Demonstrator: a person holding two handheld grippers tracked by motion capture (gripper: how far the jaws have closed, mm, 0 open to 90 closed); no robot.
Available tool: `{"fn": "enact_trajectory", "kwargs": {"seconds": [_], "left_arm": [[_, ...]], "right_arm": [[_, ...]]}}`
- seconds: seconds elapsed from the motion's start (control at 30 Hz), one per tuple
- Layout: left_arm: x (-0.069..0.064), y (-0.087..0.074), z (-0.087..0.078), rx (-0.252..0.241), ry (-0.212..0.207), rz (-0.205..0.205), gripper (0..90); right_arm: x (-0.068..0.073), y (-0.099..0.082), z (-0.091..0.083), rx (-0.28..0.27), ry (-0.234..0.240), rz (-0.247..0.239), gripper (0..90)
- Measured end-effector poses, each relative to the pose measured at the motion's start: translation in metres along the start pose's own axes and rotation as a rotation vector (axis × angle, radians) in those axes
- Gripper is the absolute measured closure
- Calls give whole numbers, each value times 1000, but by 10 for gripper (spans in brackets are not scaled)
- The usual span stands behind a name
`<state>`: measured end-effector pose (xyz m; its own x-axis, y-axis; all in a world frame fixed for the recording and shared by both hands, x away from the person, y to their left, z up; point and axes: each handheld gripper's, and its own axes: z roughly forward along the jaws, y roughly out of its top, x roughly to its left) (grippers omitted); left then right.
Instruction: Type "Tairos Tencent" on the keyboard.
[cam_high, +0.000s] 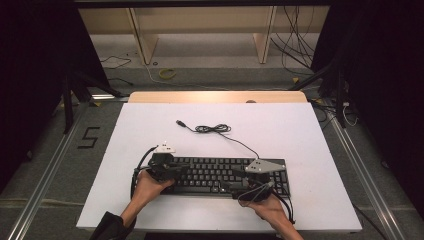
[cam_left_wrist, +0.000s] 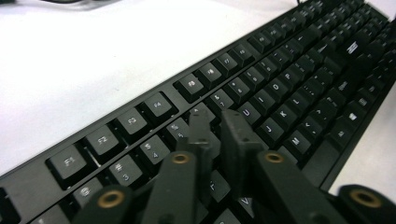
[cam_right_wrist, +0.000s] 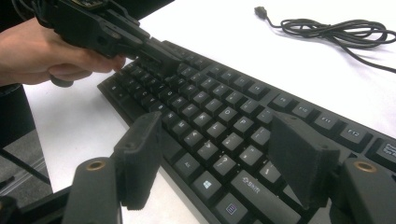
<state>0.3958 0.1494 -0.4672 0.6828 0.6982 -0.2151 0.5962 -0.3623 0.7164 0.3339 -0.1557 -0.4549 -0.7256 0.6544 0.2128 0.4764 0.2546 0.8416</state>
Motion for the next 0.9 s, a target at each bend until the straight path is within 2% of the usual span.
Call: {"fn": "enact_trajectory", "kwargs": {"seconds": [0.2,0.73,0.9], "left_arm": [[1,0,3,17,5,6,890],[-1,-2,13,43,14,14,894],[-2,-3,13,39,5,16,895]], "right_arm": [[0,-1,-5,-16,-2,1,356],[0,-4,-7,-16,-5,3,349],[1,-4,-7,-14,-5,3,349]]}}
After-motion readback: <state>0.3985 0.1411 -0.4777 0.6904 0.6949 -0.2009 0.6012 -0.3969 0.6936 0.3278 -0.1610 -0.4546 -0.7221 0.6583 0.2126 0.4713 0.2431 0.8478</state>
